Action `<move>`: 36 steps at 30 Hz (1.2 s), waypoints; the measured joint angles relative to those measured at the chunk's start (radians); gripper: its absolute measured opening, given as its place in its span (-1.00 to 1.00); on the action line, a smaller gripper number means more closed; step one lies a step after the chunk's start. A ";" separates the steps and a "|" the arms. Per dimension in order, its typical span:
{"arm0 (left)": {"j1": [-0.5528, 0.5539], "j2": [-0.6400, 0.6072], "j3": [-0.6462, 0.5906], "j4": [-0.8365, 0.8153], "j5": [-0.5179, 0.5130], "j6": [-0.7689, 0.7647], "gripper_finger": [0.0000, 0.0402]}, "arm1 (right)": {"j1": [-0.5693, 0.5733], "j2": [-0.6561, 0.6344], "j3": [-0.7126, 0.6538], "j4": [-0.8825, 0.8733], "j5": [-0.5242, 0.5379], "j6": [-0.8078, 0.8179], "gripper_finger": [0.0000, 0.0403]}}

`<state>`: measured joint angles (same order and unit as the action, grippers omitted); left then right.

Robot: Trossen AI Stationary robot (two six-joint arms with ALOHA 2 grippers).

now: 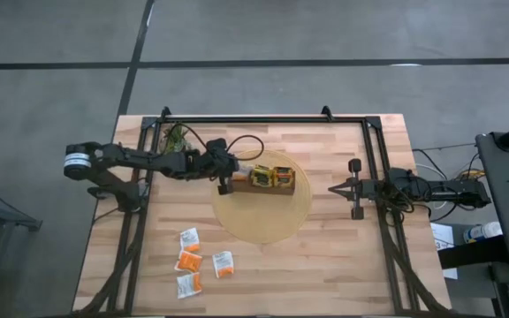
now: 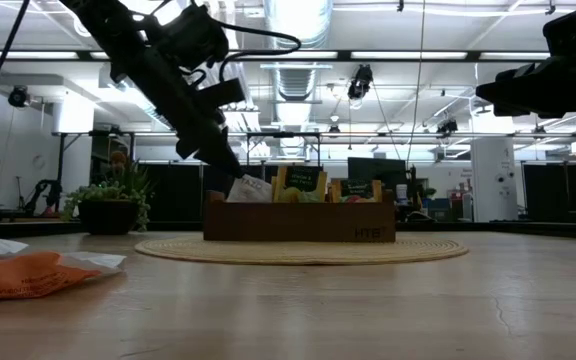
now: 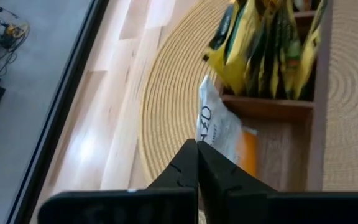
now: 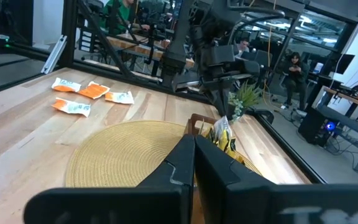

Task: Pick & Place Tea
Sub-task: Put the white tea bag into the left section of the wooden organizer

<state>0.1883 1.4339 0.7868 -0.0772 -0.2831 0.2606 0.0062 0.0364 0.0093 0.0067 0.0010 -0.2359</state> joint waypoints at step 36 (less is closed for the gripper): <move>-0.002 -0.021 -0.075 0.140 -0.117 -0.047 -1.00 | 0.000 0.000 0.000 0.000 0.000 0.000 -0.96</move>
<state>0.1862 1.4131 0.7120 0.0628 -0.3997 0.2132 0.0063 0.0364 0.0093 0.0063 0.0010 -0.2359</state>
